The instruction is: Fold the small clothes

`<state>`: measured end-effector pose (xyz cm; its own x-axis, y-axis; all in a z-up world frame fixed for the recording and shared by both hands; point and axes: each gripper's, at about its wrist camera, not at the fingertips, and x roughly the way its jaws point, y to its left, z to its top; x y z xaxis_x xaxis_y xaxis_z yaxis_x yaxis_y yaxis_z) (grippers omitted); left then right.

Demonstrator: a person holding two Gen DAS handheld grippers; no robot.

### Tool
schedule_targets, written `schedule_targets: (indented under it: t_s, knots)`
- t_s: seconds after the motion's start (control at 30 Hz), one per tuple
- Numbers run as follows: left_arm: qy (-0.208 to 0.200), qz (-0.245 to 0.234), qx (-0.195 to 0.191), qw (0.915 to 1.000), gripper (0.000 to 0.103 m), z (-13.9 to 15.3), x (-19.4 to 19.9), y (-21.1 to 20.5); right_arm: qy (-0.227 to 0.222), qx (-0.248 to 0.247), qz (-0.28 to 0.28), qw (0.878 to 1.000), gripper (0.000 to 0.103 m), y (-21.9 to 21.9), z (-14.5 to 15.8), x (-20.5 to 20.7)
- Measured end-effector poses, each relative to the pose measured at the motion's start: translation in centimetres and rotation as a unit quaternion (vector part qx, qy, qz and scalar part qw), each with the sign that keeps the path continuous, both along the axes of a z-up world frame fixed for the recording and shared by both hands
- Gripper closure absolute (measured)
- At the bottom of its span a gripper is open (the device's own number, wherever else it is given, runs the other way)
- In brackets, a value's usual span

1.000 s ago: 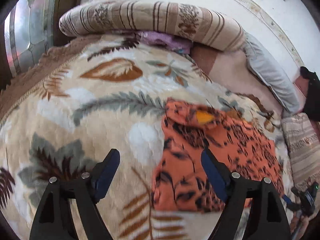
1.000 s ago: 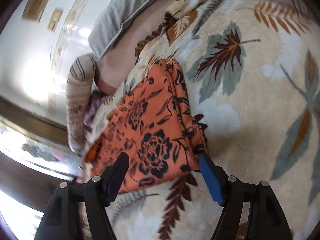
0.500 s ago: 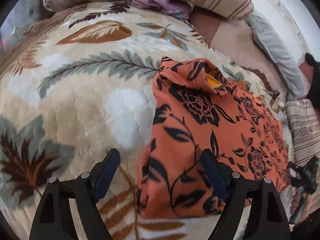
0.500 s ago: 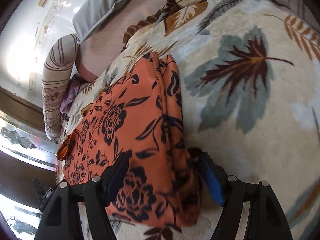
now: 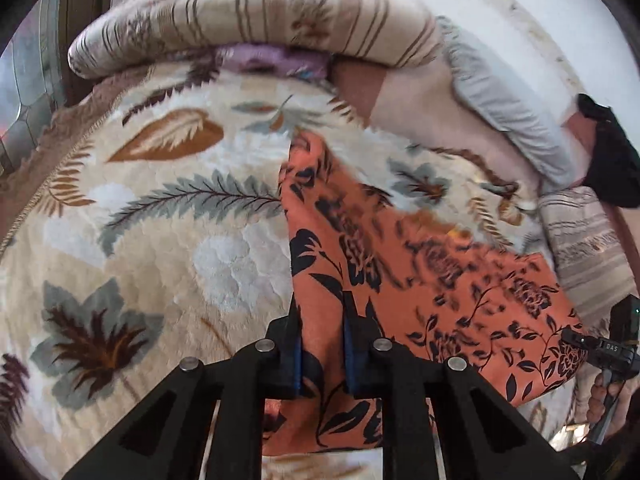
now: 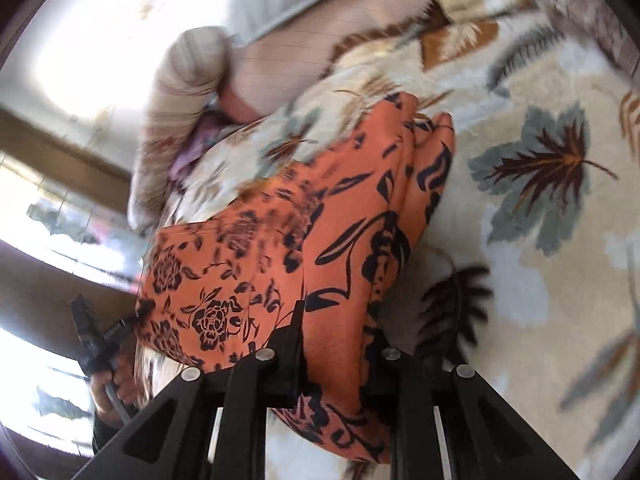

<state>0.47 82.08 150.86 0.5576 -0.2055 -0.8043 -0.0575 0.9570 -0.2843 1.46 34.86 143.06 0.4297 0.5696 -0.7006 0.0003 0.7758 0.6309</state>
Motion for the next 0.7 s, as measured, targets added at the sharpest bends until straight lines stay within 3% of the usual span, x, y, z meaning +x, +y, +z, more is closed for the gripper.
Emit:
schedule_targets:
  t_s: [0.1,0.17,0.2,0.23,0.27,0.33,0.43,0.57,0.7]
  knots:
    - [0.016,-0.023,0.000,0.9996,0.084,-0.1,-5.4,-0.3,0.016,0.004,0.006,1.000,0.082,-1.2,0.3,-4.8]
    - [0.048,-0.034,0.012,0.9982,0.076,-3.3,-8.7,-0.5,0.040,-0.022,0.011,0.999,0.073,-1.7,-1.8,-7.6]
    - [0.071,-0.040,0.024,0.9964,0.062,-5.4,-9.8,-0.4,0.058,-0.034,0.018,0.998,0.052,-2.0,-4.0,-9.1]
    - [0.099,-0.043,0.037,0.9935,0.058,-7.7,-10.6,-0.1,0.084,-0.041,0.015,0.996,0.033,-2.4,-6.0,-10.0]
    - [0.109,-0.036,0.043,0.9924,0.057,-9.1,-11.4,0.6,0.110,-0.053,-0.002,0.992,0.024,-3.1,-7.8,-11.1]
    - [0.076,-0.031,0.015,0.9965,0.053,-8.4,-12.3,1.8,0.073,-0.017,-0.038,0.996,0.025,-5.0,-7.6,-12.9]
    - [0.059,0.009,0.016,0.9981,0.043,-6.4,-11.1,3.4,0.028,-0.006,-0.095,0.995,0.025,-7.4,-4.9,-13.1]
    - [0.023,0.011,-0.029,0.9993,0.043,-4.5,-7.6,4.7,-0.024,-0.011,-0.078,0.997,0.025,-6.7,-2.2,-9.1]
    - [0.017,0.003,-0.032,0.9993,0.043,-5.0,-3.4,3.7,-0.022,-0.054,-0.073,0.996,0.025,-5.1,-3.3,-5.7]
